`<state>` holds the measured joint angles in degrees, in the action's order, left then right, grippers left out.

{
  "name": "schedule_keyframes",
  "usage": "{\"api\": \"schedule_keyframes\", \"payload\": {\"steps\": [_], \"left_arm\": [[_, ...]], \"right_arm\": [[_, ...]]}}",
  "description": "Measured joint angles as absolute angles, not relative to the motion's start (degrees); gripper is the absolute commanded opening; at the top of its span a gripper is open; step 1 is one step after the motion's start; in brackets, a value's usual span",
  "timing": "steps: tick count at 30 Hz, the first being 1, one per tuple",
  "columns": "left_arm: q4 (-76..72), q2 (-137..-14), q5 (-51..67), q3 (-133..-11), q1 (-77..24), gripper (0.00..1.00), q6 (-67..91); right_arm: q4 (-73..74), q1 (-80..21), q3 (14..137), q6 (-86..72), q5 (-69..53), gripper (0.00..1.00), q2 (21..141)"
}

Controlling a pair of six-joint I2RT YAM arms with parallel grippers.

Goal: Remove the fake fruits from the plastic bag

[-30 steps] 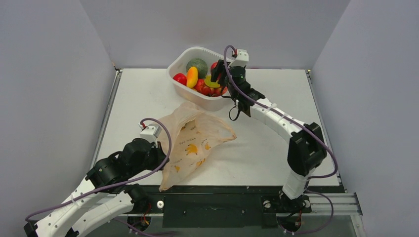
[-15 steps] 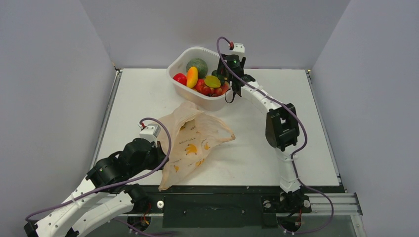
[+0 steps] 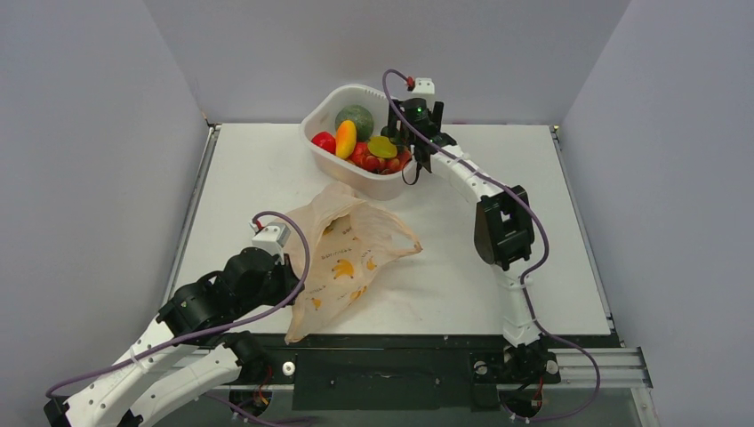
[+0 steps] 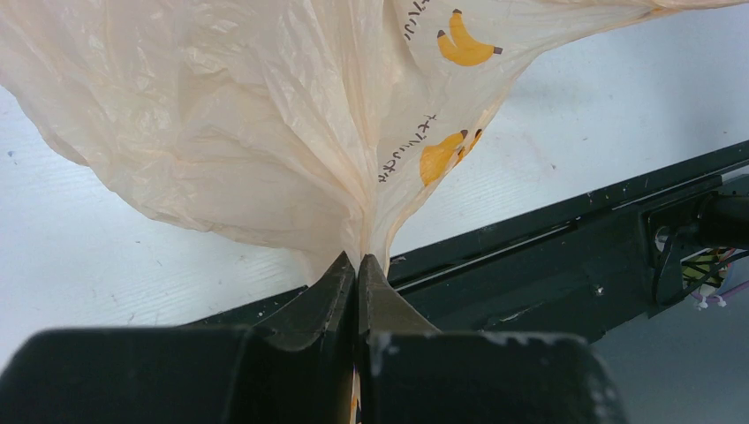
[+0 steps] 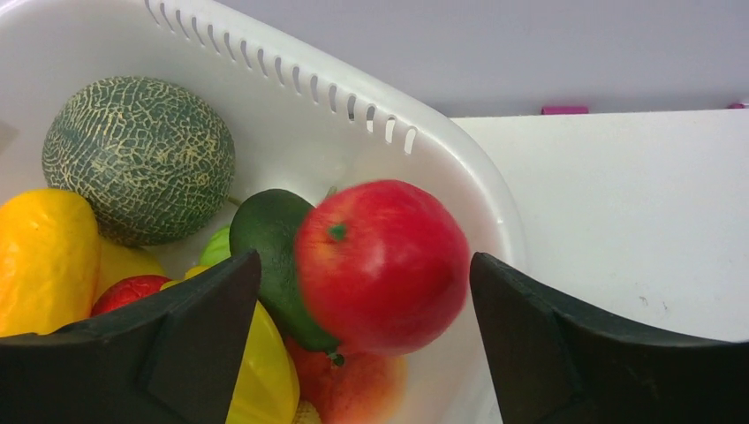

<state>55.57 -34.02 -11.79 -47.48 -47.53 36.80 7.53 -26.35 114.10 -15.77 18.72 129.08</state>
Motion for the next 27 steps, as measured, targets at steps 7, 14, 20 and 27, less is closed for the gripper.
{"api": "schedule_keyframes", "payload": {"steps": [7, 14, 20, 27], "left_arm": [[55.6, -34.0, -11.8, -47.5, -47.5, 0.00, 36.8], [55.6, -33.9, -11.8, -47.5, -47.5, 0.00, 36.8], [55.6, -34.1, -11.7, -47.5, -47.5, 0.00, 36.8], [55.6, -34.4, -11.3, -47.5, -47.2, 0.00, 36.8]], "right_arm": [[10.4, -27.1, 116.8, -12.8, 19.9, 0.91, 129.1], [13.2, -29.4, 113.3, -11.6, 20.9, 0.90, 125.1], [14.0, -32.4, 98.2, -15.0, 20.7, 0.86, 108.9], [13.7, -37.2, 81.3, -21.0, 17.1, 0.78, 87.7]]}}
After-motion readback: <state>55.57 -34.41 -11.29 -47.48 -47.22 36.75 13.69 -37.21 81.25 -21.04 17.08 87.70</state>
